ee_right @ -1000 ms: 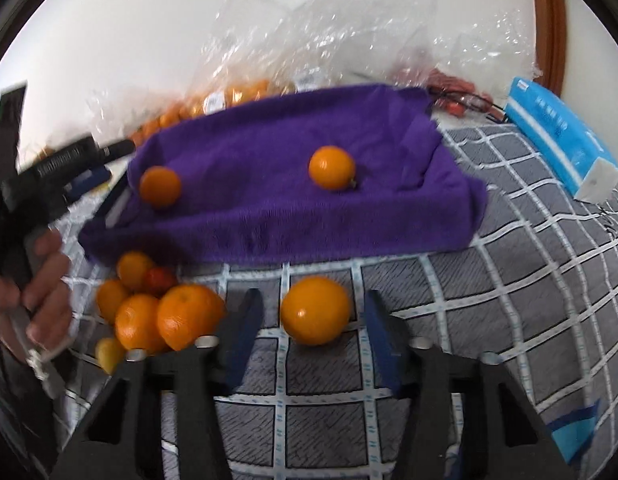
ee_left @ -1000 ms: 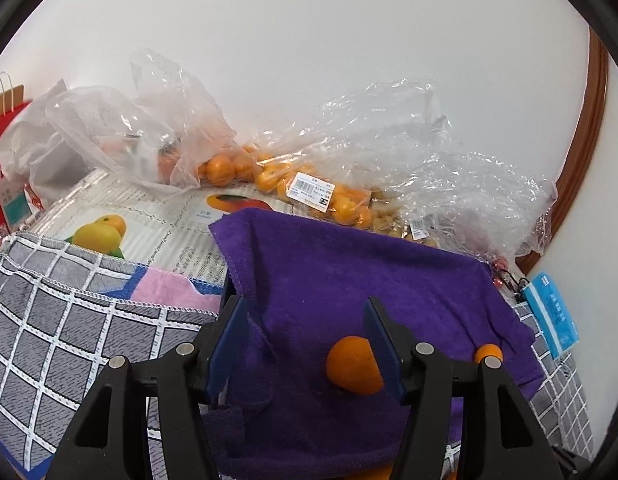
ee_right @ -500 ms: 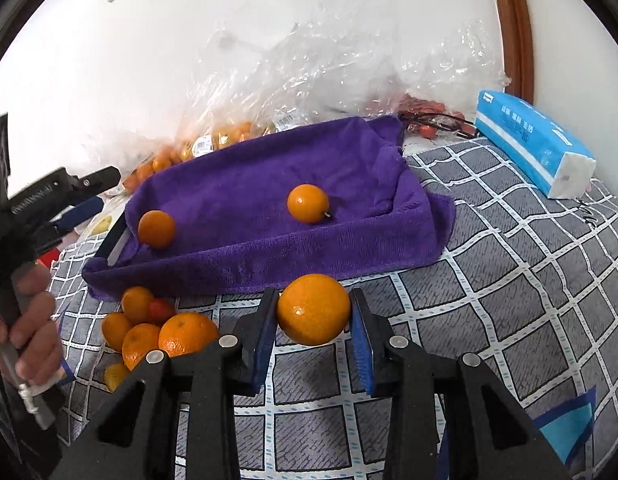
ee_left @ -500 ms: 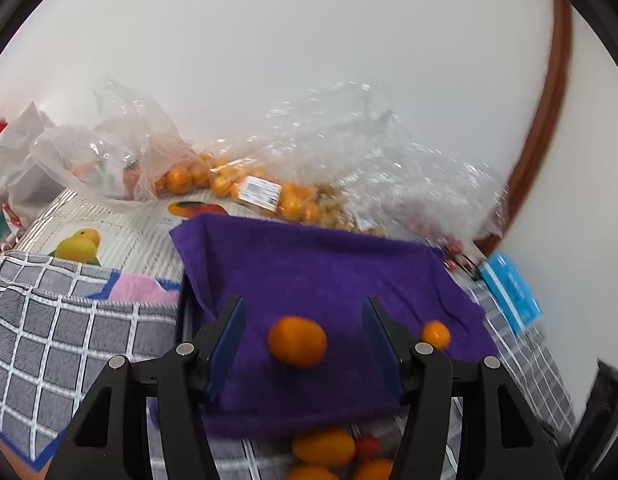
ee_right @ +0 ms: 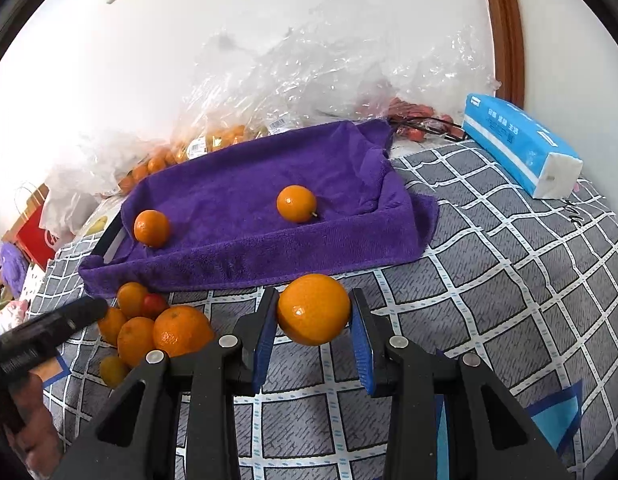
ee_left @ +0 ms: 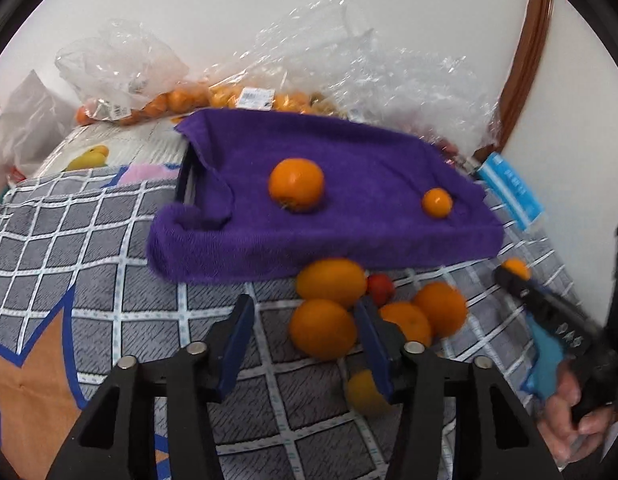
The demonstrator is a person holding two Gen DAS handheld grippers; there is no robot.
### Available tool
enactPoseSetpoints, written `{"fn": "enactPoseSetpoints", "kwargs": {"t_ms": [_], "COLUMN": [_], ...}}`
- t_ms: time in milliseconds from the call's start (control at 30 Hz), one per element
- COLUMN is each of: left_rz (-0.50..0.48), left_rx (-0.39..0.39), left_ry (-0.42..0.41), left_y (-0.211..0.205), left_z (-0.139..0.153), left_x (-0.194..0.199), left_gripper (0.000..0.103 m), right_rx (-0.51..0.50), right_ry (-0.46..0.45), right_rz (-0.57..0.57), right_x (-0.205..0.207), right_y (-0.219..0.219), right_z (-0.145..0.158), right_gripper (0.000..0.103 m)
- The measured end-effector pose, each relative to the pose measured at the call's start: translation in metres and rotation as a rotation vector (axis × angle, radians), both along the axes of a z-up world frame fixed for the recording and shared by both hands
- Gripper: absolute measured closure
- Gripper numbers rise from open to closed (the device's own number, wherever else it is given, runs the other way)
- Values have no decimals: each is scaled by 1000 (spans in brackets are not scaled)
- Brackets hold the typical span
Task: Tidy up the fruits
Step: 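Grasp a large orange with the right tool while the left tool grasps another orange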
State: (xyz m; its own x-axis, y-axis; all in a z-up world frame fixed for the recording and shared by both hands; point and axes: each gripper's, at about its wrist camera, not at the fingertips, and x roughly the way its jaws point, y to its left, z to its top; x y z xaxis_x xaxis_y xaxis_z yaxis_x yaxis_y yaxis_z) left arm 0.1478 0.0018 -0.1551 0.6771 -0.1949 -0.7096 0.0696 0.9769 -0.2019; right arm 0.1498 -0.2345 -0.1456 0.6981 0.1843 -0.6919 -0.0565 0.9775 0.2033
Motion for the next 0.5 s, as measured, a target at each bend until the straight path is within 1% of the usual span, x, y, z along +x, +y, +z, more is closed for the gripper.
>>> {"fn": "enactPoseSetpoints", "kwargs": {"t_ms": [67, 100, 133, 167, 267, 333, 367, 400, 467, 500], "left_rz": [-33, -43, -39, -30, 1, 43, 52, 50, 41, 38], "left_rx": [-55, -69, -65, -57, -70, -23, 9, 22, -3, -2], "left_ry": [14, 19, 21, 28, 23, 28, 34, 39, 42, 40], "left_y": [1, 1, 2, 3, 15, 21, 22, 22, 23, 22], "left_z": [-3, -3, -2, -1, 6, 7, 5, 1, -5, -9], "left_x": [-2, -1, 0, -1, -12, -16, -16, -15, -14, -13], "left_gripper": [71, 71, 71, 71, 71, 71, 70, 68, 67, 67], "right_rx": [-3, -5, -5, -4, -2, 0, 0, 0, -3, -3], "right_ry": [0, 1, 1, 2, 2, 1, 1, 3, 6, 7], "right_rz": [-3, -7, -9, -12, -22, -28, -28, -28, -26, -25], "right_x": [0, 0, 0, 0, -2, -2, -2, -2, -2, -1], "right_y": [0, 0, -1, -1, -3, -5, -5, -5, -4, -4], "right_z": [0, 0, 0, 0, 0, 1, 1, 0, 0, 0], "right_gripper": [68, 68, 68, 68, 68, 68, 68, 68, 68, 68]}}
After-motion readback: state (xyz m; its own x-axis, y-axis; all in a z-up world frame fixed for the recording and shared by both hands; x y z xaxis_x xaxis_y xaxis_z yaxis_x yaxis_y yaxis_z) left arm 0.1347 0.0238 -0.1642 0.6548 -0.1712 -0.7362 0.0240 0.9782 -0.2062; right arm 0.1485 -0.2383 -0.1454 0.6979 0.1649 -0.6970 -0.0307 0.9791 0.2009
